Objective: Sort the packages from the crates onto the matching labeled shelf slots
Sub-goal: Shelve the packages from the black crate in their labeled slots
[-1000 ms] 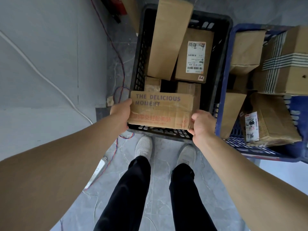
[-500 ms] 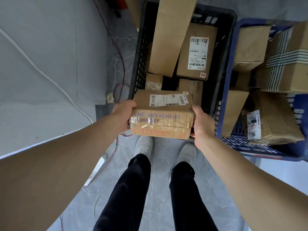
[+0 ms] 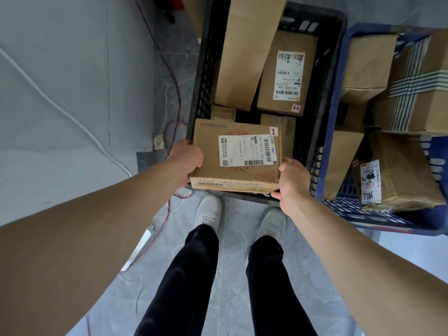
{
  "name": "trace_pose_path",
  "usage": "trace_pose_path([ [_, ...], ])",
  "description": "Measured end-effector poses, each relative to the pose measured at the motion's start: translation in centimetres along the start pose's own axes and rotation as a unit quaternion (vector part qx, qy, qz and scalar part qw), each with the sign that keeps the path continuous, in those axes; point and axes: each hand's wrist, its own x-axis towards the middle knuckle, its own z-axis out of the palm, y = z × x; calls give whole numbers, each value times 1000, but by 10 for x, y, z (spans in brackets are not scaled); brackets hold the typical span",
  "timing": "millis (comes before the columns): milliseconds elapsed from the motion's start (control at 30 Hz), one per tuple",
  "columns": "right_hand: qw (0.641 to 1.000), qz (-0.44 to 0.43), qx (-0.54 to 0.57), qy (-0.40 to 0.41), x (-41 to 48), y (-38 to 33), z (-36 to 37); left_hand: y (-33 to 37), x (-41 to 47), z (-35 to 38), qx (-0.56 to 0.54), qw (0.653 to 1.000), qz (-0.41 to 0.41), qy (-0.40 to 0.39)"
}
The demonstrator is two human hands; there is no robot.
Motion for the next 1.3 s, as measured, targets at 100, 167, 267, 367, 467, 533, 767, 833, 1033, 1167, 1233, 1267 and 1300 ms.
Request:
trace_pose_path([
  [100, 1000, 8, -3, -7, -1, -4, 0, 0, -5, 2, -9, 1000, -16, -6],
  [167, 1000, 18, 6, -11, 0, -5, 0, -1, -7, 3, -15, 1000, -23, -6],
  [267, 999, 29, 22, -23, 0, -6, -1, -1, -5, 4, 16, 1000, 1, 12],
  [367, 998, 31, 36, -37, -1, -5, -1, -20, 35, 7, 82, 995, 43, 28],
  [467, 998, 30, 36, -40, 0, -5, -2, -20, 37, 11, 88, 994, 44, 38],
  [533, 998, 30, 33, -41, 0, -5, -2, -19, 35, 12, 93, 994, 46, 34],
  [767, 999, 20, 25, -28, 2, -7, -1, 0, -1, 14, 107, 992, 54, 29],
  [833, 1000, -3, 13, -13, 6, -11, -2, -1, -17, 17, 83, 995, 41, 21],
  [1033, 988, -138, -71, -19, 17, -35, 3, -40, -54, 33, -33, 996, -85, -5],
  [1167, 980, -167, -112, -6, 19, -46, 15, -47, -57, 51, -96, 989, -107, -20],
  [1233, 982, -160, -101, 6, 19, -45, 17, -43, -53, 55, -99, 989, -106, -14],
  [1267, 984, -152, -94, 11, 21, -43, 16, -40, -49, 55, -92, 991, -97, 3],
  [1300, 985, -146, -92, 17, 22, -41, 14, -37, -45, 54, -74, 994, -78, 28],
])
